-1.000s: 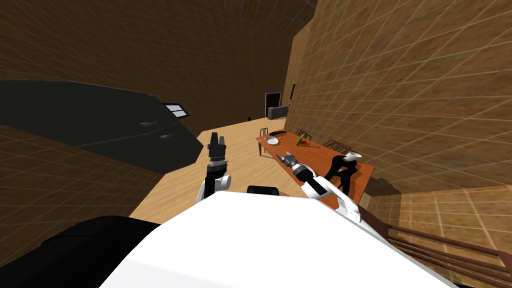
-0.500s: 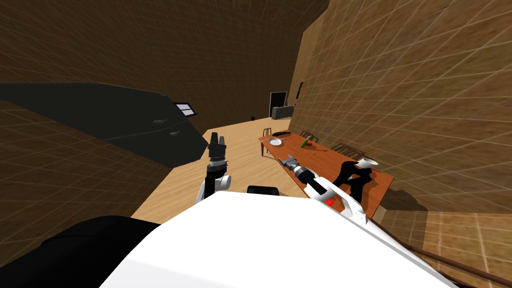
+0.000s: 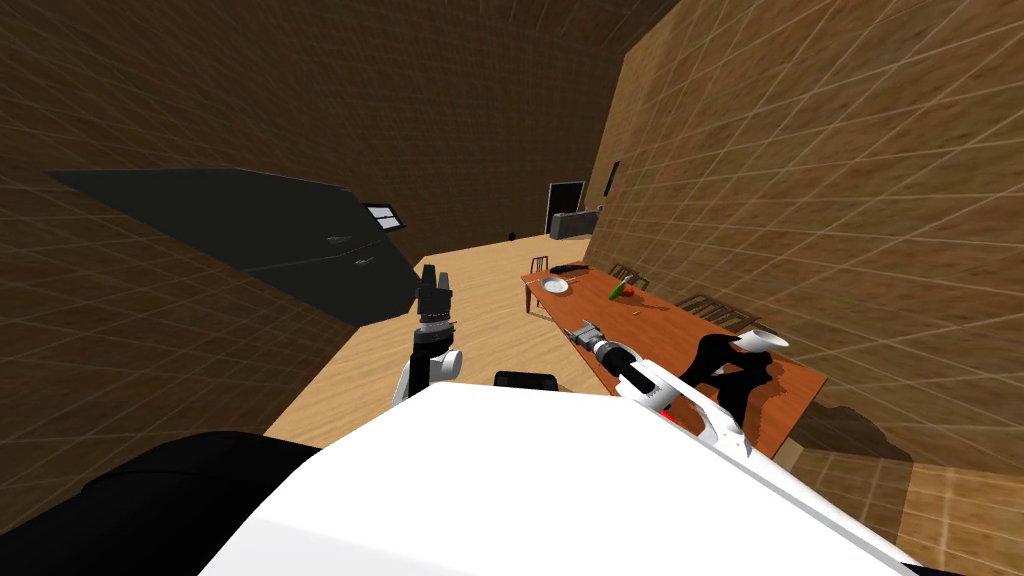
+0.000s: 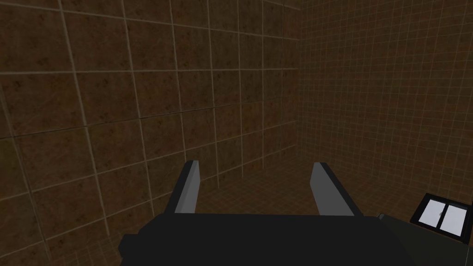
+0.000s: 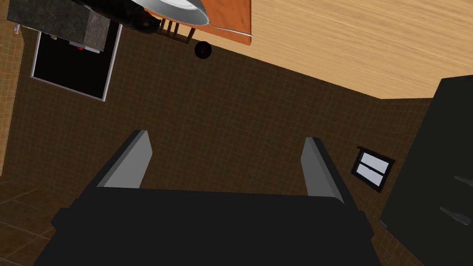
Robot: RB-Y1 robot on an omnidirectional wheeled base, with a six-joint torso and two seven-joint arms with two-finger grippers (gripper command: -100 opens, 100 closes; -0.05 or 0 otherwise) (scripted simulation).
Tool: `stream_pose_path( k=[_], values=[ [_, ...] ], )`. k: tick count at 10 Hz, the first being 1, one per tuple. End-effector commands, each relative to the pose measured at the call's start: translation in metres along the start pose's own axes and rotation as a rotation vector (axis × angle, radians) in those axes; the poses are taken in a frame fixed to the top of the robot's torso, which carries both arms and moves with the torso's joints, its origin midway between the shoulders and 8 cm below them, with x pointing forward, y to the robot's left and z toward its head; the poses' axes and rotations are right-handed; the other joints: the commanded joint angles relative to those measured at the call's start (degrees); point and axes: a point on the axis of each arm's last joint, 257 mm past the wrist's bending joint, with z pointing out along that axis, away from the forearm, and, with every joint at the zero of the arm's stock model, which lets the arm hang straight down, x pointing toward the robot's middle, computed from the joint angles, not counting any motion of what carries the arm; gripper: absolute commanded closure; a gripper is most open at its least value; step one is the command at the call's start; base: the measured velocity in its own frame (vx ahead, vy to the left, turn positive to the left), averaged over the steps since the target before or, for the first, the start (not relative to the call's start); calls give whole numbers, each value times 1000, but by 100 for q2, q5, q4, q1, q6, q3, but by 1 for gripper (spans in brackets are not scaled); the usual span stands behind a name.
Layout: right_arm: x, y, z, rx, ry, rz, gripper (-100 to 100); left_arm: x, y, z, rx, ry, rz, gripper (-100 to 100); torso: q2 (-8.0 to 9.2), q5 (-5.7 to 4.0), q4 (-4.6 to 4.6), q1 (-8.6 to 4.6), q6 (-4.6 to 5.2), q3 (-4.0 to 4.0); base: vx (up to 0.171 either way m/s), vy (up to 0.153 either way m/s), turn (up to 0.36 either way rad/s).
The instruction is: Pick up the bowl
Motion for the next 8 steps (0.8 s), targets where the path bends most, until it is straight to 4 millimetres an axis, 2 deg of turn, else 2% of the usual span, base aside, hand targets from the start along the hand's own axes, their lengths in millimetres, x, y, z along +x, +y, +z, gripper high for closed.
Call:
stream_pose_path(
  k=[1,2,3,5,6,7,8],
  values=[
    [28,-4,-5,15,79,-52,-100,0,0,0,0,0,0,0,0,0,0,0,0,0,18,-37,68],
    [49,-7,-10,19,134,-92,-100,0,0,0,0,0,0,0,1,0,0,1,-1,0,29,-43,136],
    [51,-9,-10,24,143,-92,-100,0,0,0,0,0,0,0,-2,0,-1,0,-1,-1,21,-40,43],
    [93,-15,-24,30,259,-161,-100,0,0,0,0,0,0,0,1,1,0,1,-1,1,16,-44,75],
    [95,-16,-25,36,270,-162,-100,0,0,0,0,0,0,0,0,-1,0,-3,-1,0,14,-42,47],
    [115,-18,-33,34,324,-192,-100,0,0,0,0,0,0,0,1,0,0,0,0,0,12,-42,81],
    [117,-19,-34,38,332,-193,-100,0,0,0,0,0,0,0,3,0,1,0,0,2,8,-35,25]
  ],
)
